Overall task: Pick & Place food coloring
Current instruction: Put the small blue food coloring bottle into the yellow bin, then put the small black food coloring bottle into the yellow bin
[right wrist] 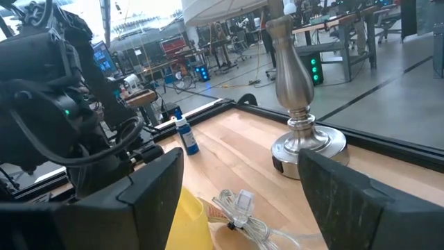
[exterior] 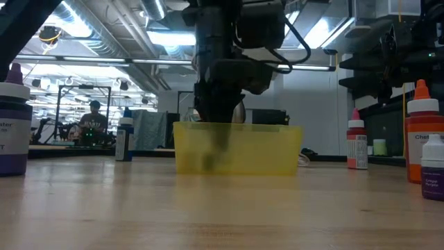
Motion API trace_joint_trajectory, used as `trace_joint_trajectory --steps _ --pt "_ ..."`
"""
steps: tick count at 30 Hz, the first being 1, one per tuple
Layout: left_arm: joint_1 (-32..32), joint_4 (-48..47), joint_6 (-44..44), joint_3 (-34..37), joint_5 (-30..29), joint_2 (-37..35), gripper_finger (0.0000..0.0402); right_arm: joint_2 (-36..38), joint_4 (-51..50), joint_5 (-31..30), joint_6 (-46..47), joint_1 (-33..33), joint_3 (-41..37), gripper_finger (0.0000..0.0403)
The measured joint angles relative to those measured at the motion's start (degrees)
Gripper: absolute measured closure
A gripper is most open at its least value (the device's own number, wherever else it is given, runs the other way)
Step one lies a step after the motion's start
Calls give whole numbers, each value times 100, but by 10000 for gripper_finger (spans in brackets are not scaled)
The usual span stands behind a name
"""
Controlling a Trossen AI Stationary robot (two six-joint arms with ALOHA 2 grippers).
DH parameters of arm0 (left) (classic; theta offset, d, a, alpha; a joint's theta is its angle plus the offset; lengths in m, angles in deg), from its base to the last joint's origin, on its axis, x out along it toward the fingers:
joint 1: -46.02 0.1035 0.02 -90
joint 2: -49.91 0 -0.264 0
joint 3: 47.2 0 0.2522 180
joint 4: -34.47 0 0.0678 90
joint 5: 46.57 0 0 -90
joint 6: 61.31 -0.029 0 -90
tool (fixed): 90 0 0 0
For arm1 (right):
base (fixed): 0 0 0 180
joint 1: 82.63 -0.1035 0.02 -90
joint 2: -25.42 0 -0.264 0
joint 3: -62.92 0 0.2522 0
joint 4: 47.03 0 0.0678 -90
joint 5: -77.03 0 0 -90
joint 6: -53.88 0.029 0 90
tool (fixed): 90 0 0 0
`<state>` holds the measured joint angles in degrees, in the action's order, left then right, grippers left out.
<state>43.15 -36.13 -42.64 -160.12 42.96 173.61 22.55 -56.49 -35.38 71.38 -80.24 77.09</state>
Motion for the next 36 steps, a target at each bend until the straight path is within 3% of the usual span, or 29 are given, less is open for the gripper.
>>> trace_joint_trajectory --steps 9,18,25,36 --pt "35 -5 0 0 7 0 289 0 1 0 2 2 0 120" --pt "148 -35 4 0 308 0 268 0 2 -1 2 0 -1 120" --pt "212 -67 65 0 168 -214 245 0 1 -1 1 1 0 120" --pt "304 -103 323 0 -153 -821 157 0 2 0 2 2 0 120"
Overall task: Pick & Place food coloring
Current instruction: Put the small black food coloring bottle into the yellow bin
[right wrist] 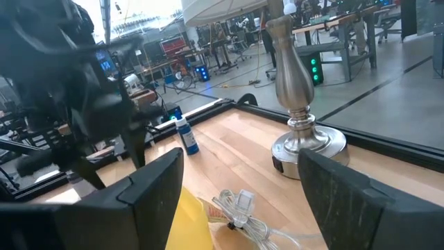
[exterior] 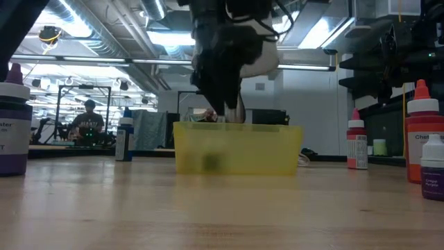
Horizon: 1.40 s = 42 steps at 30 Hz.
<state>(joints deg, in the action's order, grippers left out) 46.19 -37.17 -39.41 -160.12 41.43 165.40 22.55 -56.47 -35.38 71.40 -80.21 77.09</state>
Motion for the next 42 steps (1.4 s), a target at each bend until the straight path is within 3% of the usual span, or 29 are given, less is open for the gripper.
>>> trace_joint_trajectory --steps 5,13,22,30,42 --pt "-56 -472 -365 4 2 -466 132 2 0 0 0 -2 -1 120" --pt "-245 -813 -797 393 17 -1344 134 2 0 0 0 0 -2 120" --pt "-376 -795 -721 1877 503 -2494 134 2 0 0 0 -1 0 120" --pt "-682 -847 -516 3128 531 -3764 135 0 -2 0 0 -2 -2 120" --pt "-1633 -1155 162 4533 557 -4979 135 1 -1 0 0 0 -1 120"
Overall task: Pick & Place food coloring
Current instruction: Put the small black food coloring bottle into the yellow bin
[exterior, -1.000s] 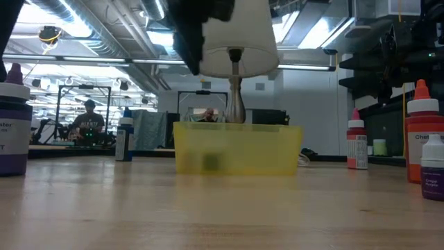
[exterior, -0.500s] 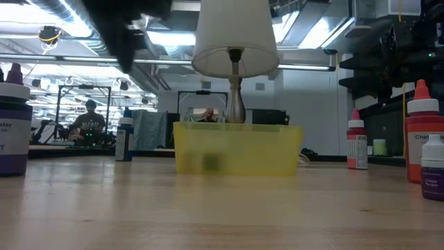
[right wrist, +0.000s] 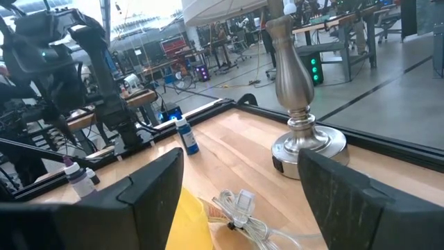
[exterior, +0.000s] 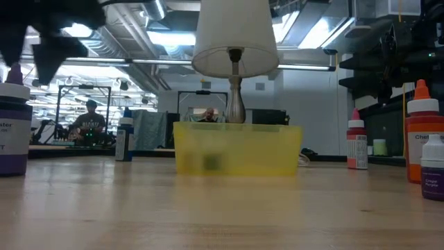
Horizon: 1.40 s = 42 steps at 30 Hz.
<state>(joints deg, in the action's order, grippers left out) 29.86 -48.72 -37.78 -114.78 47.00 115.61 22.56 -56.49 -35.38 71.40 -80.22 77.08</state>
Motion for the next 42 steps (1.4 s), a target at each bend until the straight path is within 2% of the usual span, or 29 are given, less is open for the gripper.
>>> trace_joint_trajectory --steps 7,17,27,42 --pt "-643 22 557 426 -46 -217 135 1 1 0 0 0 -1 120" --pt "-1526 704 1415 1052 -296 -224 135 1 -1 0 0 0 0 120" --pt "-1979 1144 2248 1592 -403 -217 135 1 1 0 0 0 -1 120" --pt "-2437 1621 2929 1796 -541 33 135 -1 0 0 0 0 -1 120"
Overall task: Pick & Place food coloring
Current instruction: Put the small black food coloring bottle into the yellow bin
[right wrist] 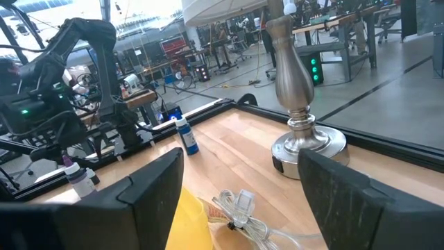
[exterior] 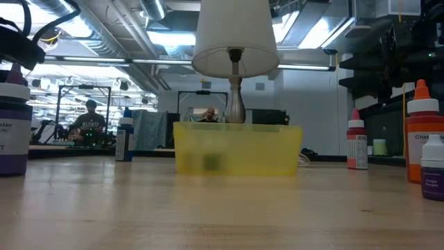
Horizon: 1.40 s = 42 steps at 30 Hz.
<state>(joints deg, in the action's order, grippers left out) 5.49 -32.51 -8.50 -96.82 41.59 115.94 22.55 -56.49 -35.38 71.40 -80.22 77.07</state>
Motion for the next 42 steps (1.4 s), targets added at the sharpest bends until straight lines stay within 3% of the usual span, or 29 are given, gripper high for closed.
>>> trace_joint_trajectory --steps 6,25,42 --pt "17 121 2 28 -204 120 135 2 0 0 0 -1 1 120" --pt "17 243 101 186 -109 207 140 2 0 0 0 -1 2 120" --pt "17 243 91 186 -57 207 262 2 2 0 0 -1 1 120"
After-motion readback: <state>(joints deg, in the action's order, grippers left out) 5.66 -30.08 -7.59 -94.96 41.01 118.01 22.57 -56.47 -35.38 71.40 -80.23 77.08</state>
